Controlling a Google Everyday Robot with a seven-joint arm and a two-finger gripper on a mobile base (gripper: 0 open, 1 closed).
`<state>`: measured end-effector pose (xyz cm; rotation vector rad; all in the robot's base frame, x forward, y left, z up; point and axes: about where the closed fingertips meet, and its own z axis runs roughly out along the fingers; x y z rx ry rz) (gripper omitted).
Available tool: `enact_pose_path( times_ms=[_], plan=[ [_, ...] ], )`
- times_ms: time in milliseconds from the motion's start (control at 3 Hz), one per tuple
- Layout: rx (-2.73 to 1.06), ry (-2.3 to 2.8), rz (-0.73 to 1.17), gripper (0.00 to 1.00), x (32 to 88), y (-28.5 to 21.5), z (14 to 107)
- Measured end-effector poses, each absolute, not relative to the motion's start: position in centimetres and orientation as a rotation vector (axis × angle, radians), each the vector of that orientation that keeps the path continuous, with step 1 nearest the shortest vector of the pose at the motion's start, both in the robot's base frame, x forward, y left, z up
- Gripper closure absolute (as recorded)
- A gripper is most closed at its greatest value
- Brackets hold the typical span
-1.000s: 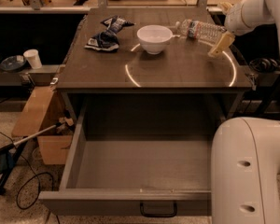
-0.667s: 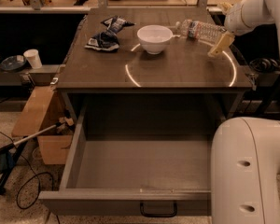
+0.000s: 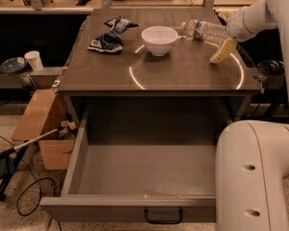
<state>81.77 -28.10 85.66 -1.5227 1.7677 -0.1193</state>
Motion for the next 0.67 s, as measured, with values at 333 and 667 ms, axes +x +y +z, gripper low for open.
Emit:
enact_pose_path(
  times_ms=[333, 667],
  plan=[
    [-1.523, 1.768, -0.119, 0.0, 81.77, -28.1, 85.66],
    [-1.532, 1.768, -0.129, 0.0, 81.86, -27.95, 85.75]
  ],
)
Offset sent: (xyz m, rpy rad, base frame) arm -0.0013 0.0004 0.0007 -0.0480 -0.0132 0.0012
